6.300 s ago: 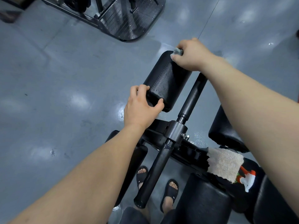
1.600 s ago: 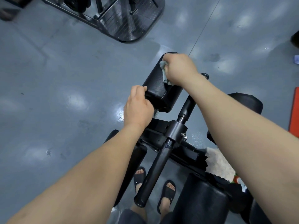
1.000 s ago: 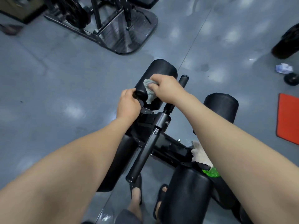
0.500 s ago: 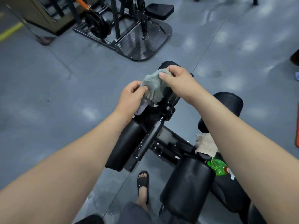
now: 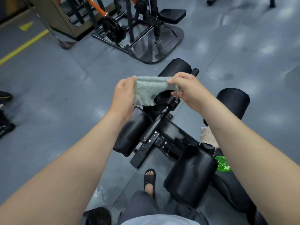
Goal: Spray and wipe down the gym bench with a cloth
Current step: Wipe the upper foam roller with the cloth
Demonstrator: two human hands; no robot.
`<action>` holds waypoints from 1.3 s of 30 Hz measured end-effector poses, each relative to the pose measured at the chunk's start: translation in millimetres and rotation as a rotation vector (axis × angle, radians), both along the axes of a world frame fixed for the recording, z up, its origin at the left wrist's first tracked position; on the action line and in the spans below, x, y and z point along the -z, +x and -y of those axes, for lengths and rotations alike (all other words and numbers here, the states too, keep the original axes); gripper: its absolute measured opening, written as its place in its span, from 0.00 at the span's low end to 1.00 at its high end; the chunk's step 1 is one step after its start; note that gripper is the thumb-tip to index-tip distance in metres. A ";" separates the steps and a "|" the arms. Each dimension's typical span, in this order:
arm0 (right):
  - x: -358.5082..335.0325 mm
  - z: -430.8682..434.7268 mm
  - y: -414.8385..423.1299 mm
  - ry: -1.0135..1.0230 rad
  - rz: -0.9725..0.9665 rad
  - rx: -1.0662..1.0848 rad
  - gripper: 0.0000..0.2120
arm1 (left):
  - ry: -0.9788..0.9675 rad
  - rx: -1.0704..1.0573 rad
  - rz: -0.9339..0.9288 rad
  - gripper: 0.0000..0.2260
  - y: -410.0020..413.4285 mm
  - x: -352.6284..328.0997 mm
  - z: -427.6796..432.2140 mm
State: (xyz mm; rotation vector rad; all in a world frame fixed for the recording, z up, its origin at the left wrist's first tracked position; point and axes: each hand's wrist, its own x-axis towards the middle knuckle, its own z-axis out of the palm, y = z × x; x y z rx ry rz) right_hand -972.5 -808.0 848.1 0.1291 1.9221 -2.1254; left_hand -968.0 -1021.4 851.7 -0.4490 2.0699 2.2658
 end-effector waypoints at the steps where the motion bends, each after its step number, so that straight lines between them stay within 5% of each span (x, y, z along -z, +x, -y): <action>1: -1.1 0.2 5.0 -0.033 -0.009 -0.020 0.12 | -0.007 0.043 -0.004 0.16 2.9 0.1 1.0; 6: 6.1 -0.1 31.4 -0.253 0.001 -0.133 0.19 | -0.066 0.052 -0.043 0.05 17.1 5.0 -2.6; 12: 29.6 -4.4 57.4 -0.321 0.206 -0.096 0.11 | -0.196 0.203 0.152 0.04 15.9 21.3 4.0; 16: 60.4 -8.6 71.7 -0.034 0.371 -0.128 0.13 | -0.541 0.333 0.306 0.06 21.2 56.8 6.1; 21: 87.5 -12.1 78.3 0.229 0.352 -0.066 0.15 | -1.127 0.439 0.209 0.17 20.9 68.6 -0.4; 26: 93.7 -41.9 78.2 0.533 0.211 -0.024 0.04 | -1.082 0.435 0.063 0.03 24.7 60.9 -22.9; 33: 105.9 -126.5 94.3 0.872 0.194 0.187 0.04 | -1.069 0.472 0.043 0.17 35.3 67.1 -54.3; 39: 116.0 -125.9 111.1 1.132 0.330 -0.019 0.18 | -1.150 0.460 0.080 0.14 34.5 63.8 -66.1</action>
